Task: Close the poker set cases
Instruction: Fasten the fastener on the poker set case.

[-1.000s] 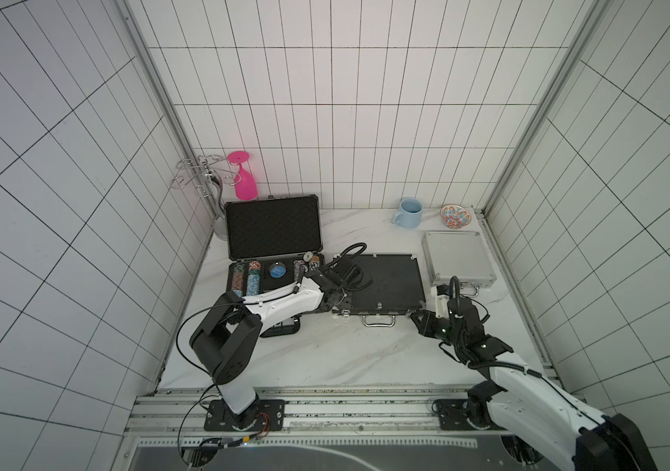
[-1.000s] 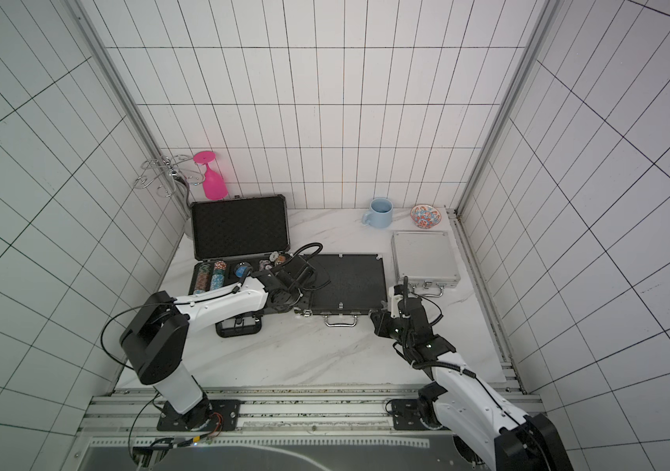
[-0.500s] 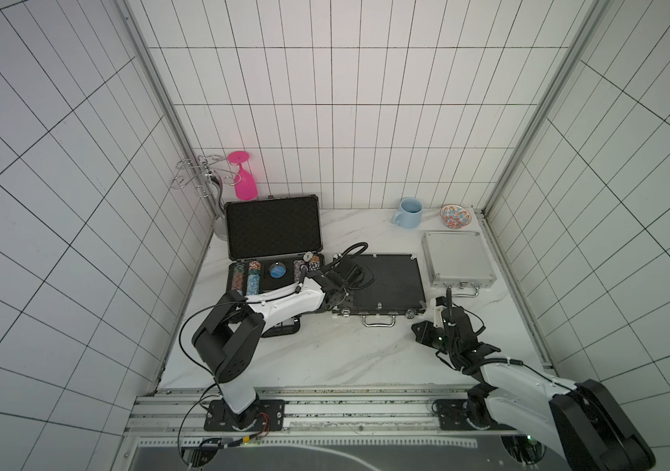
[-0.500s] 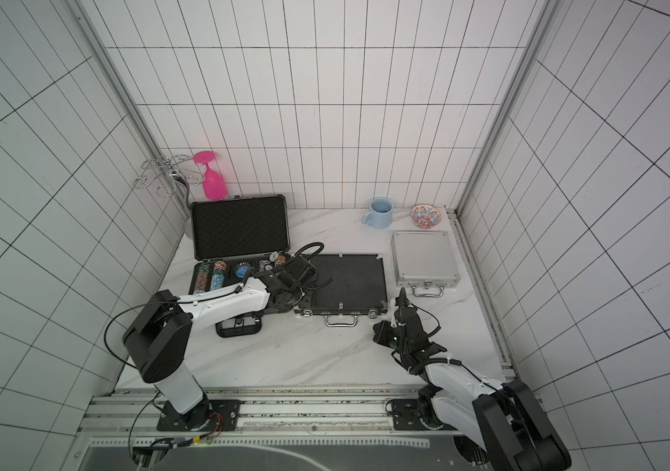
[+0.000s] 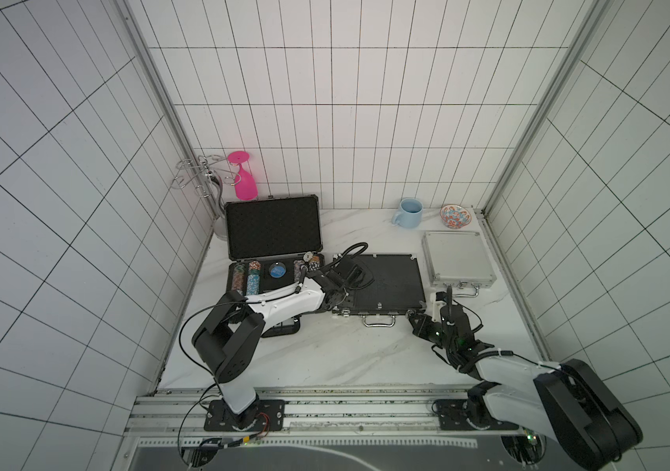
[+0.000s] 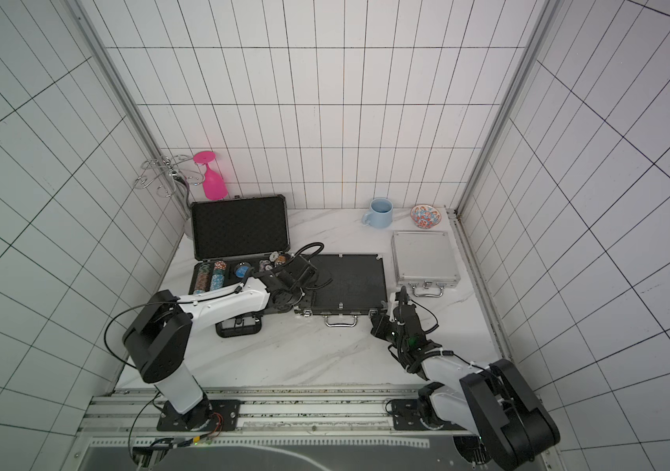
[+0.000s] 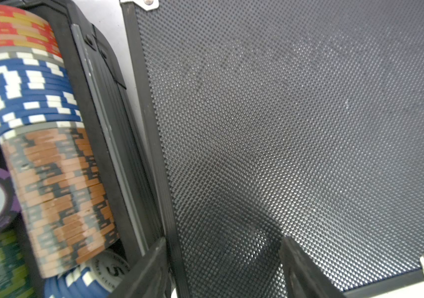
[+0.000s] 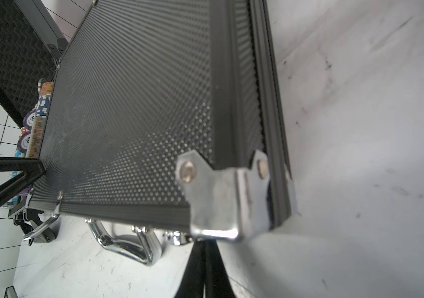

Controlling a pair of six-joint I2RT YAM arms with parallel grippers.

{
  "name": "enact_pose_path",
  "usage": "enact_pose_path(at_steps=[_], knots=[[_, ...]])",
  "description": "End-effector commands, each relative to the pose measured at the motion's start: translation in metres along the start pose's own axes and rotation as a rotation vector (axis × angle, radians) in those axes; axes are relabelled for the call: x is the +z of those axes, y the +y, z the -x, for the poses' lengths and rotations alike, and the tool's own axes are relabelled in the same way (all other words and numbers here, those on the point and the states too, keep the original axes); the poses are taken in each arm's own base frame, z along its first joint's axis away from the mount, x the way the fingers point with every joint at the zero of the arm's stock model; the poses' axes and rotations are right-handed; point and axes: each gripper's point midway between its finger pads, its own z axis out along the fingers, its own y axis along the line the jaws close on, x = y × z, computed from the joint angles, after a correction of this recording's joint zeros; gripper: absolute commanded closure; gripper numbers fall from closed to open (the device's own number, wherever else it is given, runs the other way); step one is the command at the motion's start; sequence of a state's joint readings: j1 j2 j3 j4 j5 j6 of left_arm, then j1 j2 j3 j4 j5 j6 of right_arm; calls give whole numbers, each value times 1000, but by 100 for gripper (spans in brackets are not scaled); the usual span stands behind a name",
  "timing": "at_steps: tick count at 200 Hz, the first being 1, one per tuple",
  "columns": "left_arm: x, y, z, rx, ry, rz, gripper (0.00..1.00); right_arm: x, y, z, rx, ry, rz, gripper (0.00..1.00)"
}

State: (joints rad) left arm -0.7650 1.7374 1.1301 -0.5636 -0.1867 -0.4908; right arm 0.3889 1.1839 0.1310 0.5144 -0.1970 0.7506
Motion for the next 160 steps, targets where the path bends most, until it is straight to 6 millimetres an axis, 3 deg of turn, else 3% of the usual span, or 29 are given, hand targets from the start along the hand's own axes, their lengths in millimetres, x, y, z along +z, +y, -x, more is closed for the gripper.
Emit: enact_pose_path(at_steps=[1,55,107,135,160], knots=[[37,38,-111,115,378,139,32,1,-12,-6,23,-22,-21,94],[37,38,-113,114,384,136,32,3,-23,0,47,-59,-61,94],[39,39,-117,114,394,135,33,8,-41,-7,99,-74,-106,94],[39,40,-117,113,394,137,33,10,-39,-9,122,-85,-70,94],[39,40,-116,110,390,135,33,1,-31,-3,112,-122,-30,94]])
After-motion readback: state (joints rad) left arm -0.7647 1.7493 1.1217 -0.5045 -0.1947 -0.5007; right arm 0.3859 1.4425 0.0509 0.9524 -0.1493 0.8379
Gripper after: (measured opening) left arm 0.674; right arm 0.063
